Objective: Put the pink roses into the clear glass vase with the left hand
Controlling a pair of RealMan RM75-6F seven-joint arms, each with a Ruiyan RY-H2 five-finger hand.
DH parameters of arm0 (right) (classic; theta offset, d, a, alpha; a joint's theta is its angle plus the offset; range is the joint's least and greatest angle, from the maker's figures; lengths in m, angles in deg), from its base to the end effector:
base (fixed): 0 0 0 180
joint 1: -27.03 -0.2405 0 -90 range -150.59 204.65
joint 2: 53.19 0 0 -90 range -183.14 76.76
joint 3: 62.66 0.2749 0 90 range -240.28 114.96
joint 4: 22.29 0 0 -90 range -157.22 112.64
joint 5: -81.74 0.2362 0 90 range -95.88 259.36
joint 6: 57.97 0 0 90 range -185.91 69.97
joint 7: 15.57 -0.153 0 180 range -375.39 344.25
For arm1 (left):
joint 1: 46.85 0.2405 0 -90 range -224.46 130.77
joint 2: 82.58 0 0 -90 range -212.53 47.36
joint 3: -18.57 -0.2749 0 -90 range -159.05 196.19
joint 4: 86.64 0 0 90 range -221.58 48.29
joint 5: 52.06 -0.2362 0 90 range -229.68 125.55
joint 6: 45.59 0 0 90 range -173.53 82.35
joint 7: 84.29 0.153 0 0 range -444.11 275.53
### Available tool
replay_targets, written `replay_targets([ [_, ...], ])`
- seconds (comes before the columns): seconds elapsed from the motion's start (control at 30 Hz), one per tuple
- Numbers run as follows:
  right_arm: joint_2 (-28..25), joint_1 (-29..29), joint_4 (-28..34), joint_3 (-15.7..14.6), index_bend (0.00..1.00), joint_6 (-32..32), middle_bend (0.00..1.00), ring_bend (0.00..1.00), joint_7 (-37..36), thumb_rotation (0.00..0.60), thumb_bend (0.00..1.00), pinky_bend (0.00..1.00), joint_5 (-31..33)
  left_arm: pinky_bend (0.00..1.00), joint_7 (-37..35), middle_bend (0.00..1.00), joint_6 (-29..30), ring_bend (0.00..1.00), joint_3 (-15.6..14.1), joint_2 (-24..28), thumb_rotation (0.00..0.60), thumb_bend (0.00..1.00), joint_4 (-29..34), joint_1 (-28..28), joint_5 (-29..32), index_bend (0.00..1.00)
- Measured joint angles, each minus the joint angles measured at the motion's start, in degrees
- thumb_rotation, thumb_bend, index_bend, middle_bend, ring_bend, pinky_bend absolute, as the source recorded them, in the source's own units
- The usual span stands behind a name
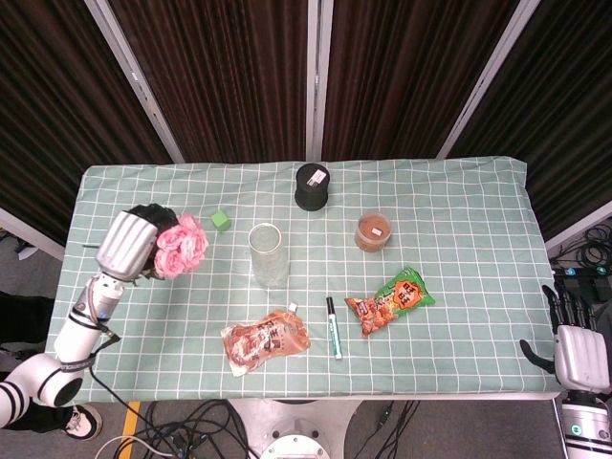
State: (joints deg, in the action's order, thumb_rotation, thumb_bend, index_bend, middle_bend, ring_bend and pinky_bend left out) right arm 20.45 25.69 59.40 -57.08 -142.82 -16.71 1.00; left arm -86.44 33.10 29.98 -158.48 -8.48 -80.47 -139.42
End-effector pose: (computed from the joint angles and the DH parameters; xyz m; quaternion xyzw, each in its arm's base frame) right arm -0.3818 -0.1824 0.1162 0.5375 -0.4153 0.3673 0.6354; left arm -0.2074 0.3759 0.1048 -0.6570 -0.2256 -0.5352 0.4806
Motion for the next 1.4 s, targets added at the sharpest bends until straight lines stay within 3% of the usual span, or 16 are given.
replay_targets([
  [0.27,0.07,-0.12,0.08,-0.01,0.0,0.13,0.0,0.0,0.0,0.6,0.13,0.0,-0.07,0.57,-3.74,0.49,11.88,0.44,10.51,-3.04,0.6,0.13,1.22,0.39,4.86,0.59],
  [0.47,0.13,-0.12,-0.09,0.0,0.0,0.28,0.0,0.0,-0.19,0.6,0.13,0.0,0.08,0.58,-11.61,0.49,15.41,0.44,18.62,-8.34,0.6,0.13,2.59,-2.14,9.39,0.59],
  [0.73,0.27,-0.13,-0.56,0.05,0.0,0.71,0.0,0.0,-0.58,0.6,0.13,0.0,0.55,0.57,-18.49,0.48,14.73,0.44,25.88,-12.44,0.6,0.13,9.55,-5.66,16.62,0.58],
  [1.07,0.6,-0.15,-1.59,0.04,0.0,1.39,0.0,0.0,-1.54,0.6,0.13,0.0,1.05,0.56,-20.9,0.47,7.72,0.43,34.86,-13.72,0.6,0.13,21.74,-9.04,31.76,0.57],
  [1.17,0.73,-0.17,-1.99,0.06,0.0,1.66,0.0,0.0,-1.93,0.6,0.13,0.0,1.27,0.56,-21.18,0.47,6.62,0.43,36.24,-14.43,0.6,0.13,22.36,-10.59,33.16,0.57],
  [1.4,0.8,-0.07,-2.39,0.12,0.0,1.62,0.0,0.0,-2.4,0.6,0.13,0.0,1.35,0.56,-22.33,0.46,4.4,0.43,35.33,-17.59,0.6,0.13,21.32,-12.55,35.18,0.57],
])
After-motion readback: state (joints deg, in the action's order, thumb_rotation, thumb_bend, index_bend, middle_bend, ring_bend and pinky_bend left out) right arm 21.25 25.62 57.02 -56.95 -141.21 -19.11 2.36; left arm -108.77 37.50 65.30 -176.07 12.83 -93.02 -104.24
